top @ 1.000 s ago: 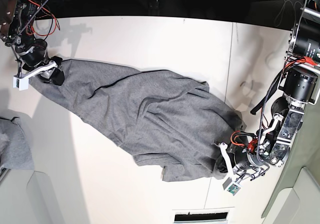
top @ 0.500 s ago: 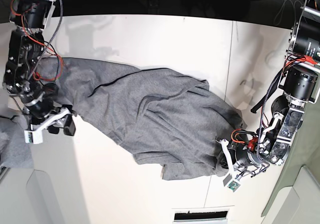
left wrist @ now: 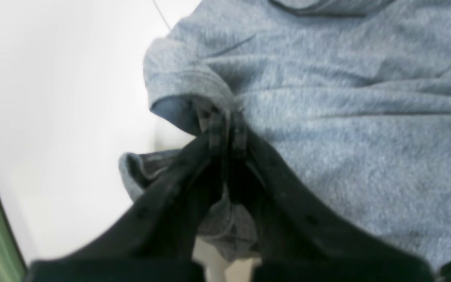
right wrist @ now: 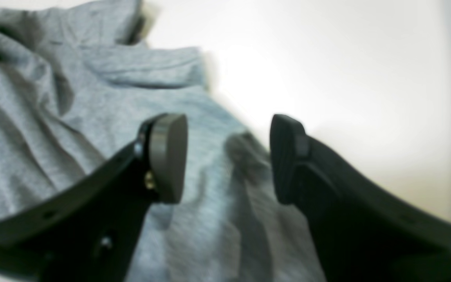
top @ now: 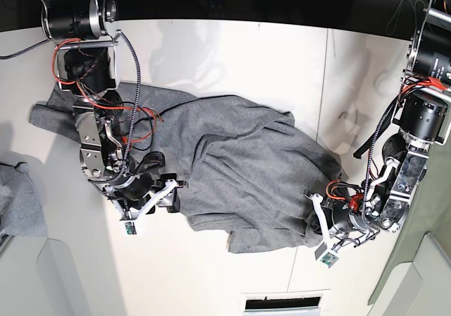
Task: Layout the t-shirt on the table in an organized manner, then fold the t-shirt properly
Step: 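Pull the held shirt edge with the right gripper to stretch it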
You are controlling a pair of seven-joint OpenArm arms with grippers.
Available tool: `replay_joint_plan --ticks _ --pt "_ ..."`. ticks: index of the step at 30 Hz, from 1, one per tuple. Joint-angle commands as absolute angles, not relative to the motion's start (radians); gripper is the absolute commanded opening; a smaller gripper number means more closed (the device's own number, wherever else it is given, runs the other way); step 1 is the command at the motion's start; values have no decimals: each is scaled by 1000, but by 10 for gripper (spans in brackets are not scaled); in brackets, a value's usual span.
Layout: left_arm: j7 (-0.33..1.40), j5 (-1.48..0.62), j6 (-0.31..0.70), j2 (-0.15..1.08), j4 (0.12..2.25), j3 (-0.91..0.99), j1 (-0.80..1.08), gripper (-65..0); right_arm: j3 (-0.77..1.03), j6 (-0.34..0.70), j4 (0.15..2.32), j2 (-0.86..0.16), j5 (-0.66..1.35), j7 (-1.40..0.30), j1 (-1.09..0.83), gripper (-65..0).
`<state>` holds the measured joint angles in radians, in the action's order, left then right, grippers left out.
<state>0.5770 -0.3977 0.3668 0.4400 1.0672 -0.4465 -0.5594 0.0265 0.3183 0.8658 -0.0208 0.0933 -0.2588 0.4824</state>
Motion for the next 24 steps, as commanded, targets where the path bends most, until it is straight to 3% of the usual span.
replay_joint_plan --ticks 1,9,15,18,24 --pt "563 -403 363 449 1081 -439 -589 -650 28 315 857 -15 86 -231 523 -316" --pt "561 -404 363 449 1081 -439 -569 -650 26 239 726 -19 51 -185 540 -321" --pt "557 -408 363 448 1081 -439 -559 -650 26 266 709 -17 48 -182 537 -494" --pt "557 -407 363 449 1081 -439 -559 -650 26 266 709 -17 16 -169 540 -644" --pt "518 -364 360 453 1081 -439 -562 -650 26 322 794 -17 15 -181 533 -650"
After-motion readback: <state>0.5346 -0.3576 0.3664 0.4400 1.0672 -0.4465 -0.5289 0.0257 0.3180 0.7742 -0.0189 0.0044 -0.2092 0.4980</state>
